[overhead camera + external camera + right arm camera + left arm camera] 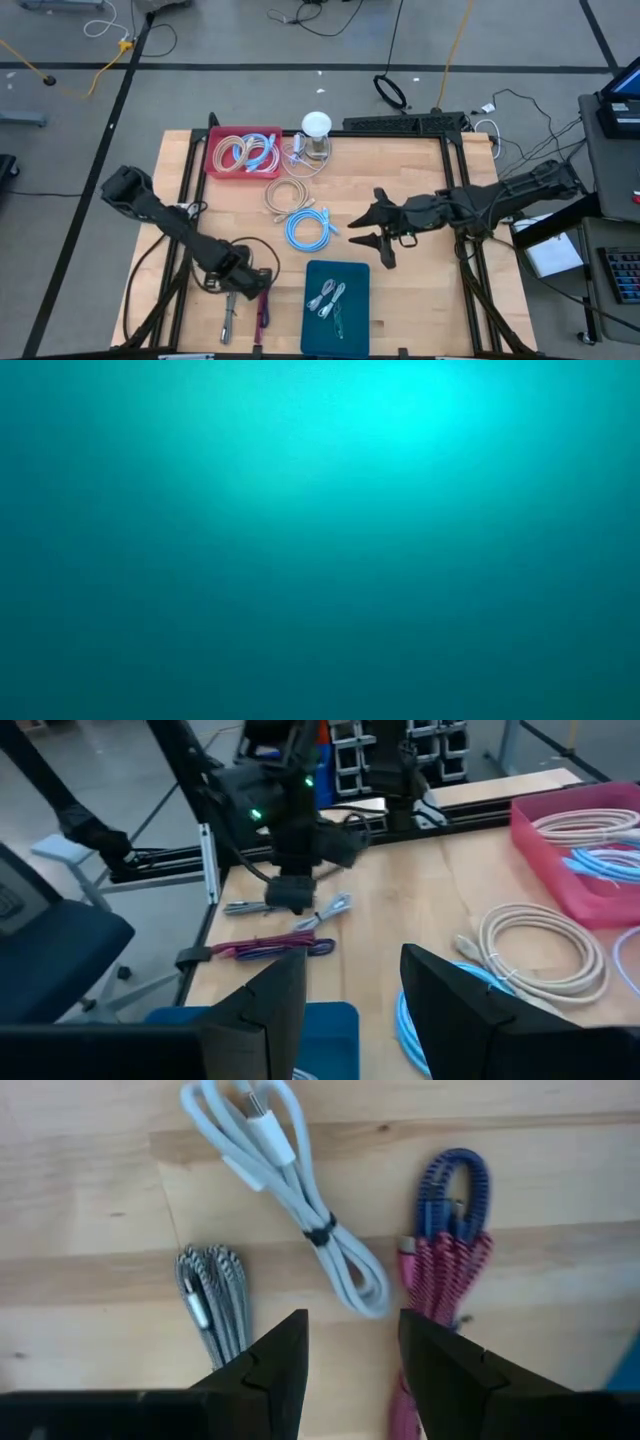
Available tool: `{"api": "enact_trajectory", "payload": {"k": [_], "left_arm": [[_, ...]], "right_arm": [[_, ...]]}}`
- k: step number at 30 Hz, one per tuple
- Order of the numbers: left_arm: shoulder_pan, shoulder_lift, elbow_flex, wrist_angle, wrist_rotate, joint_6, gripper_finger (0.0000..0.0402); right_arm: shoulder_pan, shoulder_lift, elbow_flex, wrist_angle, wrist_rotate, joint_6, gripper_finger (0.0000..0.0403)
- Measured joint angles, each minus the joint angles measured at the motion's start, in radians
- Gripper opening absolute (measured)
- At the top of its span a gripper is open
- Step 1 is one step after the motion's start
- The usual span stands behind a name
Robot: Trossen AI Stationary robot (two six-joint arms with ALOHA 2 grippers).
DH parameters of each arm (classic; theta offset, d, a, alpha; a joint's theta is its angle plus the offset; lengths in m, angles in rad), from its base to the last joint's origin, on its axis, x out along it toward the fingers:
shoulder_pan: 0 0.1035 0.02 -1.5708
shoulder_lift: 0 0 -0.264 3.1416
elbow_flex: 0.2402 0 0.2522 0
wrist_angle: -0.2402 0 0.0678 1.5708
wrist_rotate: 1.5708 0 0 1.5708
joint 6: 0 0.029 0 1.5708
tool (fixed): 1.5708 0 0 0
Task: Pick & Place USB Port
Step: Put the white USB cable into the blue bin
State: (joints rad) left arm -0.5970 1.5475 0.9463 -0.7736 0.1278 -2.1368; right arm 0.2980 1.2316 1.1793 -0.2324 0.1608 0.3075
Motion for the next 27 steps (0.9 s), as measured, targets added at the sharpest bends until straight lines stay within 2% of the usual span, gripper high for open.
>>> {"api": "enact_trajectory", "payload": {"k": [8, 14, 17, 20, 24, 27], "left_arm": [[0.038, 0.106, -0.003, 0.004, 0.017, 0.077, 0.0159], [0.065, 0.171, -0.032, 0.062, 0.103, 0.14, 0.0157], [0.068, 0.18, -0.033, 0.068, 0.102, 0.164, 0.0121], [0.073, 0.157, -0.035, 0.07, 0.078, 0.193, 0.0037], [0.079, 0.092, -0.041, -0.012, 0.02, 0.193, 0.0027], [0.089, -0.005, -0.041, -0.055, -0.045, 0.193, 0.0027]], "right_arm": [[0.068, 0.001, 0.0, 0.034, 0.029, 0.001, 0.0155], [0.112, 0.001, 0.0, 0.042, 0.08, -0.004, 0.0155], [0.127, 0.001, 0.0, 0.05, 0.083, 0.002, 0.0155], [0.137, 0.001, 0.0, 0.049, 0.083, 0.01, 0.0155], [0.138, 0.001, 0.0, 0.047, 0.107, 0.012, 0.0155], [0.141, 0.001, 0.0, 0.032, 0.129, 0.013, 0.0155]]}}
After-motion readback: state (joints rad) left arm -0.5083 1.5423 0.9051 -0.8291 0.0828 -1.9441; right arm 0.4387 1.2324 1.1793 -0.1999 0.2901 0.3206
